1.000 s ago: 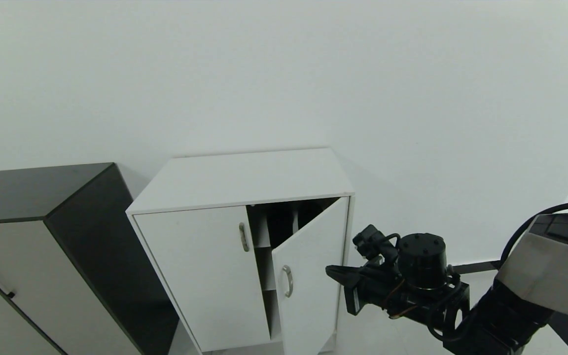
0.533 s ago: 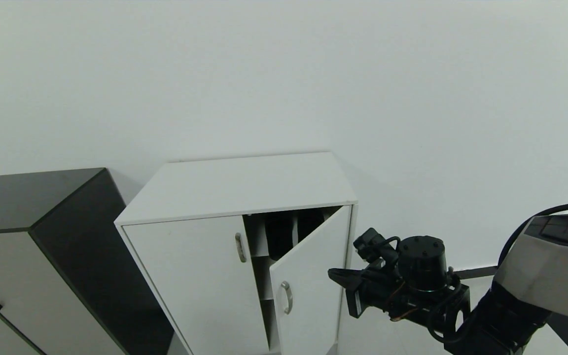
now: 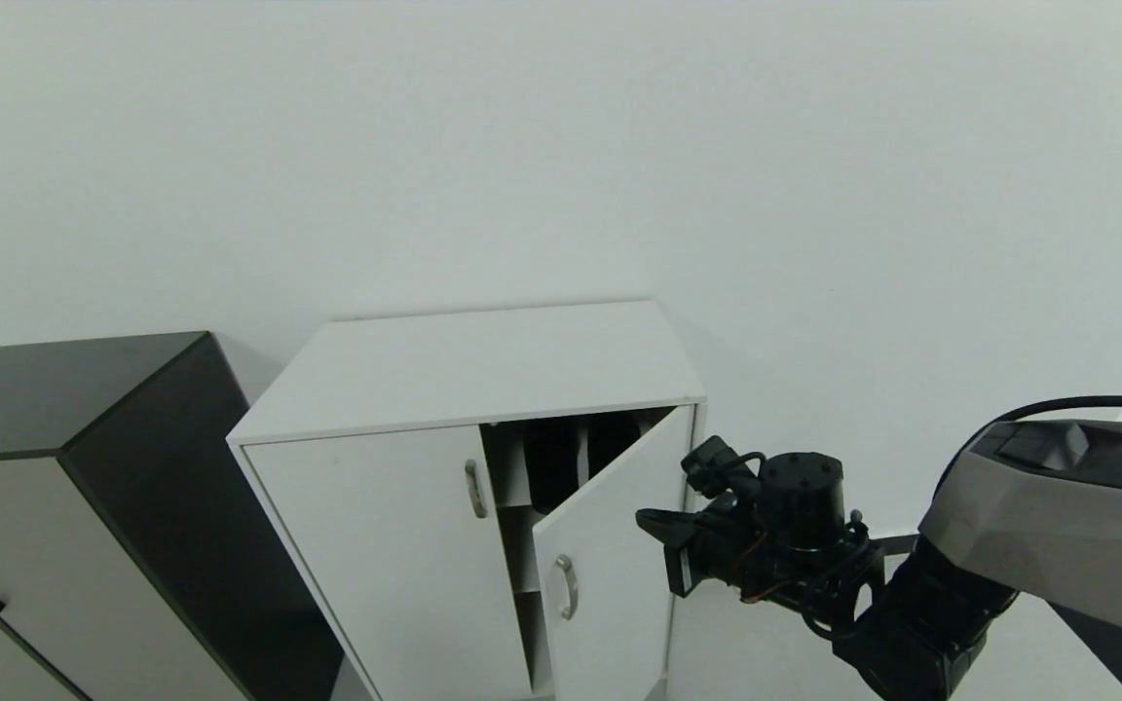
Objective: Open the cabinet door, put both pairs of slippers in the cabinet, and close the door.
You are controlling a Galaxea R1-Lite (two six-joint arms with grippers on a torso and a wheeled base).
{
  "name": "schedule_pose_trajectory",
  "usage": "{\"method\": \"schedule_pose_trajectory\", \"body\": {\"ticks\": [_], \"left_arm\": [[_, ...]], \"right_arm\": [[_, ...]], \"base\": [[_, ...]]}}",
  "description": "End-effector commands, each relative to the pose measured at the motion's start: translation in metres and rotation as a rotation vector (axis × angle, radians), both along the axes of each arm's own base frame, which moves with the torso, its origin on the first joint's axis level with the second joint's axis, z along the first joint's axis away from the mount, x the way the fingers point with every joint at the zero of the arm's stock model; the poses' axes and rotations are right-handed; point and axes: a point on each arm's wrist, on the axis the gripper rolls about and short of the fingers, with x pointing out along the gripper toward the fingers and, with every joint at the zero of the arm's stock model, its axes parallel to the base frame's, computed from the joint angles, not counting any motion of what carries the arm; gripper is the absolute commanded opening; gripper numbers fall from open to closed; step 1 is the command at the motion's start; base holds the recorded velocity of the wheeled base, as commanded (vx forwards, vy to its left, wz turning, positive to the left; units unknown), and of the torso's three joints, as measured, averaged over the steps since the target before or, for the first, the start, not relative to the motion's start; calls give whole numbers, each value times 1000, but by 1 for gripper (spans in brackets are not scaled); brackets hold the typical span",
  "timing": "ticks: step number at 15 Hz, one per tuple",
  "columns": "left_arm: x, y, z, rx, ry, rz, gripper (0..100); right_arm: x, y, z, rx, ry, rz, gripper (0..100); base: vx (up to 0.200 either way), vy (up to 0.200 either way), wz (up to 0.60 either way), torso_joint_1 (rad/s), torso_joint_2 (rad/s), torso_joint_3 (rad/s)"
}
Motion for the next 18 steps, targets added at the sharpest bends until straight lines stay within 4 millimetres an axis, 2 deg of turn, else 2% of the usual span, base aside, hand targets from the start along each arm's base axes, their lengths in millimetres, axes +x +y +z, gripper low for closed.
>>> {"method": "schedule_pose_trajectory", "body": {"ticks": [1,12,14,18], "left_arm": [[0,0,0,0,-2,0,0],[0,0,0,0,0,0,0],[0,0,0,0,0,0,0],[0,0,0,-2,-2,0,0]], "right_arm": [[9,1,-9,-5,7,-10,0],[51,18,-26,-2,7,-38,0],[59,21,-36,-4,14,-48,0],[81,17,-40,-5,6,-102,0]], "base": [[0,0,0,0,0,0],[0,0,0,0,0,0],[0,0,0,0,0,0],[0,0,0,0,0,0]]}}
